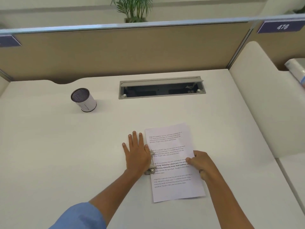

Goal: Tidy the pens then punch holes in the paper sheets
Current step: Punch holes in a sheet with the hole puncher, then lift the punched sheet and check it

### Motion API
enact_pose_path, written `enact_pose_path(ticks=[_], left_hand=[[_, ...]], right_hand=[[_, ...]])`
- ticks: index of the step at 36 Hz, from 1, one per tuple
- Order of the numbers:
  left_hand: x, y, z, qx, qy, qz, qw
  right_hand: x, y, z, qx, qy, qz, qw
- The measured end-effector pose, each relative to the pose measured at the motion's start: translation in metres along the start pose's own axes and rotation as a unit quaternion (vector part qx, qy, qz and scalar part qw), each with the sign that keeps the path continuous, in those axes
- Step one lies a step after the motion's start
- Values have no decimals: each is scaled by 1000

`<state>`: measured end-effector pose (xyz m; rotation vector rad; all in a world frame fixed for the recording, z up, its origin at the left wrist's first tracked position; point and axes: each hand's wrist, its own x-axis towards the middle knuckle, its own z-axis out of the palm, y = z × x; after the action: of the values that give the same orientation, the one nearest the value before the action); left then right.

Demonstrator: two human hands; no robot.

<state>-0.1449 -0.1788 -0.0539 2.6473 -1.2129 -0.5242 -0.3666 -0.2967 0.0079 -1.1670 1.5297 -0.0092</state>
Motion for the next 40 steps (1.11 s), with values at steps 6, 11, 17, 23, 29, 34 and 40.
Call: enact_pose_path(ticks=[6, 11, 17, 23, 29, 34, 40], left_hand=[[-2, 3, -6, -6, -4, -2, 1000], [-3, 5, -8, -21, -3, -3, 1000], [-5, 2, -8, -38, 1, 3, 999], [-4, -3, -11, -130, 19, -3, 991], [-27, 13, -37, -372, 58, 63, 924], [-57, 31, -70, -509, -7, 124, 852], [-75, 49, -118, -570, -138, 132, 799]], right_hand=[[-2, 1, -6, 20, 5, 9, 1000], [-4, 3, -18, 25, 19, 12, 999], [-9, 8, -36, 30, 36, 9, 999], [-25, 10, -49, 55, 54, -1, 997], [-57, 7, -55, 104, 78, -70, 989], [-94, 5, -51, 203, 84, -150, 964], [-142, 4, -34, 296, 86, -250, 918]])
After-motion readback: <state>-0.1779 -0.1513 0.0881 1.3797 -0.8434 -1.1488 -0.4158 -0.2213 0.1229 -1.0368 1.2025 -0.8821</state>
